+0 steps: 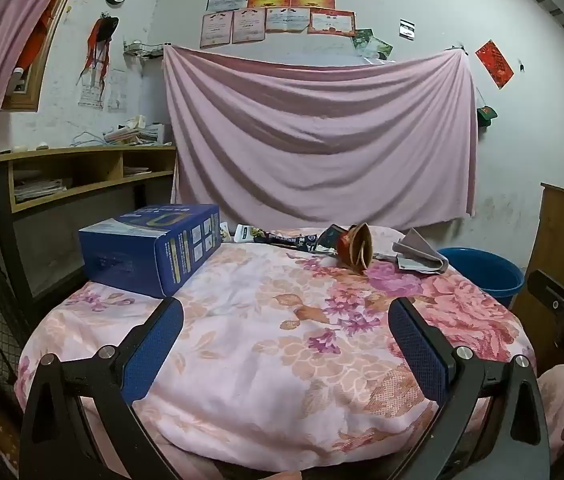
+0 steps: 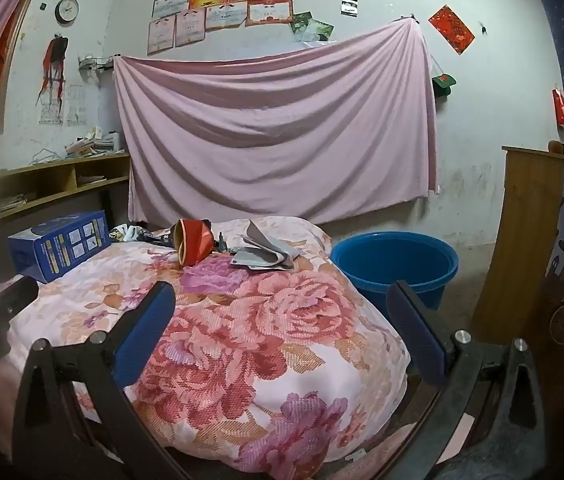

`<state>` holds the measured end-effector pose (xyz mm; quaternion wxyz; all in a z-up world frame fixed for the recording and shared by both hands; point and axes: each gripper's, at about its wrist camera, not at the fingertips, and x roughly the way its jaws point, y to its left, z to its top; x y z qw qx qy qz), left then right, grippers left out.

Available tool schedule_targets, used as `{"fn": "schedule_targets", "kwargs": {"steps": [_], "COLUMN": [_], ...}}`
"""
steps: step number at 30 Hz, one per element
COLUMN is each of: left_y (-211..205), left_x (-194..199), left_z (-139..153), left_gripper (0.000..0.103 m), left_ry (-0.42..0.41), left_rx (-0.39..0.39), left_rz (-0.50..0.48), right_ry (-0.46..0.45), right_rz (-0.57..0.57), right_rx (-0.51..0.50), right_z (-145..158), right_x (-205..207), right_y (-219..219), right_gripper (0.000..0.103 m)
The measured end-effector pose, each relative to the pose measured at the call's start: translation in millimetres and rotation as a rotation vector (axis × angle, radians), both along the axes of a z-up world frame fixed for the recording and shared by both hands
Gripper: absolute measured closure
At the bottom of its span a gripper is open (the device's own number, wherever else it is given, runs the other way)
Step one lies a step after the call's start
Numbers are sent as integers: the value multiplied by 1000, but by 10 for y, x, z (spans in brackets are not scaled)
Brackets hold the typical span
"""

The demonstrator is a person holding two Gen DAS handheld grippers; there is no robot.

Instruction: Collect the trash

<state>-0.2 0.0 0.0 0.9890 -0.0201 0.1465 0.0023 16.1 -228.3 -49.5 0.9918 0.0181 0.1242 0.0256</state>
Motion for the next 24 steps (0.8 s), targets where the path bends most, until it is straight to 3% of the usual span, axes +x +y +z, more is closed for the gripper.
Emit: {"fn": "schedule_targets", "kwargs": {"steps": [24], "left_y": [0], "left_x": [-6], "left_z": [4], "left_gripper": [3], "left_ry": [2], "left_rx": [-7], "left_rz": [0], "right_ry": [11], "right_rz": [1], "right_rx": [-12], "right_z": [-7], "right_x": [9], "right_y": [17], "right_gripper": [0]}}
